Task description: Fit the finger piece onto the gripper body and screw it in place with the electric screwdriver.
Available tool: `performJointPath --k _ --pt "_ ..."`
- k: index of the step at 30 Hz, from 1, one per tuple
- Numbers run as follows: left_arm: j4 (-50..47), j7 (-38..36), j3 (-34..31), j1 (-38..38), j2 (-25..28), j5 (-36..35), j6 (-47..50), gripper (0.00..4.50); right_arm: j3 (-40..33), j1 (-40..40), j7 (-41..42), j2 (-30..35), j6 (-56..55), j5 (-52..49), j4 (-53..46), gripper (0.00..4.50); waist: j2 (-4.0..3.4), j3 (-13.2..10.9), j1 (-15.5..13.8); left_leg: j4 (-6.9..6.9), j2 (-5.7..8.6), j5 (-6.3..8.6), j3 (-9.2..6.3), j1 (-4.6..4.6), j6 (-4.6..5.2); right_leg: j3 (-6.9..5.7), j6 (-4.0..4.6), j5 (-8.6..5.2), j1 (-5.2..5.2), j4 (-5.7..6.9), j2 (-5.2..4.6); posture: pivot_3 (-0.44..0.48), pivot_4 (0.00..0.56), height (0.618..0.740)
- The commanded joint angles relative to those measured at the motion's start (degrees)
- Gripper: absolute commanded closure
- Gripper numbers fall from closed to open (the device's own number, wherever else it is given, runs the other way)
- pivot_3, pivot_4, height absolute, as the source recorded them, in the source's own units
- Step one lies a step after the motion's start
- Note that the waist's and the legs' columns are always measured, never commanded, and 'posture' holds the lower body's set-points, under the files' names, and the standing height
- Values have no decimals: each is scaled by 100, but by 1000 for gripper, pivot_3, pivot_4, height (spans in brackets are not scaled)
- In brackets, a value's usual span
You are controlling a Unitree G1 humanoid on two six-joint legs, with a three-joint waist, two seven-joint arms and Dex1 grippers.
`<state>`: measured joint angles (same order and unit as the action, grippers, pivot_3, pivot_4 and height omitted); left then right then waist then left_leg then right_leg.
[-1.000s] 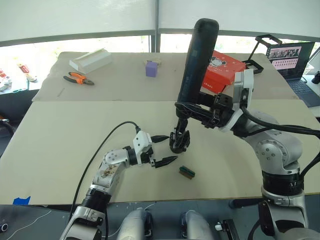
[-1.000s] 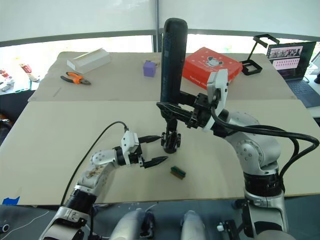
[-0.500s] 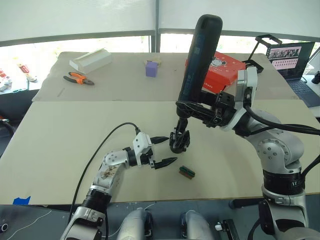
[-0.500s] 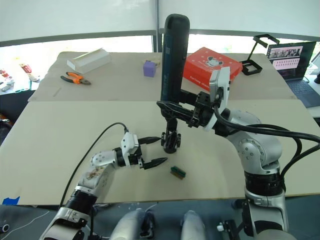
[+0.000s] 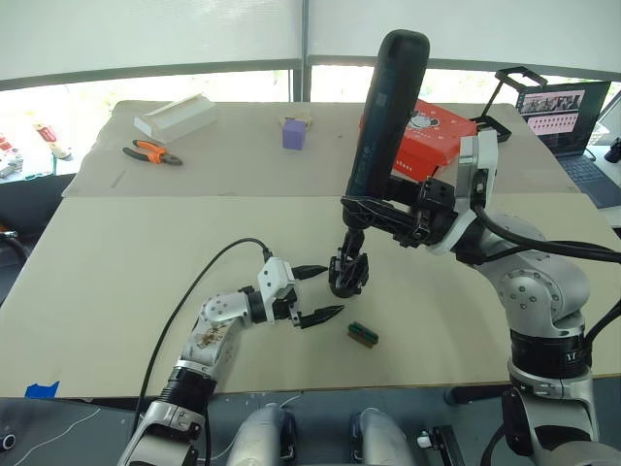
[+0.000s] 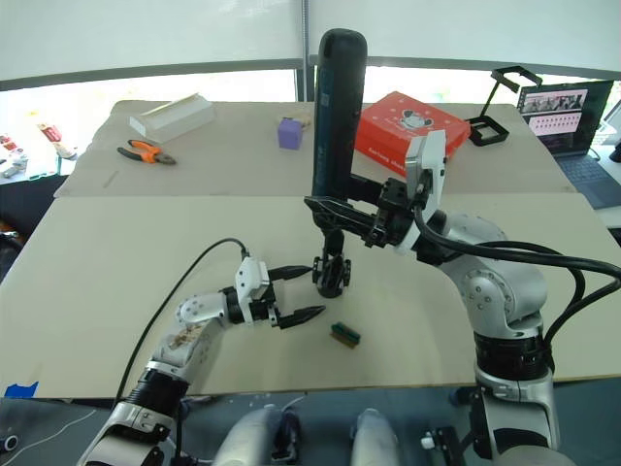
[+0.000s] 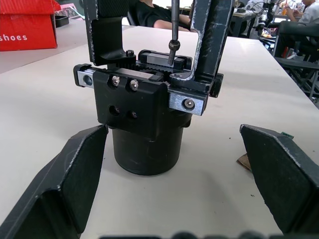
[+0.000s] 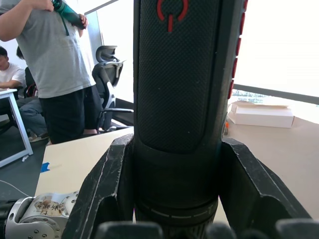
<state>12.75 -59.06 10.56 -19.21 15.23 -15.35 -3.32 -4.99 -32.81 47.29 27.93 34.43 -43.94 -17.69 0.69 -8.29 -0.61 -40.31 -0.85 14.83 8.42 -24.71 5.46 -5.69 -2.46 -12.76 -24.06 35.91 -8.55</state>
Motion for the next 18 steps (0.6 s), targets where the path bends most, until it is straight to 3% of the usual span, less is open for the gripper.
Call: performJointPath --k 1,18 --pt "-181 7 26 12 -13 -19 -2 0 -96 -71 -3 39 -85 -53 -154 2585 0 0 0 0 0 0 0 0 0 0 0 0 0 0 0 0 150 740" --pt "-304 20 26 34 16 -33 93 0 -55 39 6 67 -74 -26 -179 2585 0 0 0 0 0 0 0 0 0 0 0 0 0 0 0 0 150 740"
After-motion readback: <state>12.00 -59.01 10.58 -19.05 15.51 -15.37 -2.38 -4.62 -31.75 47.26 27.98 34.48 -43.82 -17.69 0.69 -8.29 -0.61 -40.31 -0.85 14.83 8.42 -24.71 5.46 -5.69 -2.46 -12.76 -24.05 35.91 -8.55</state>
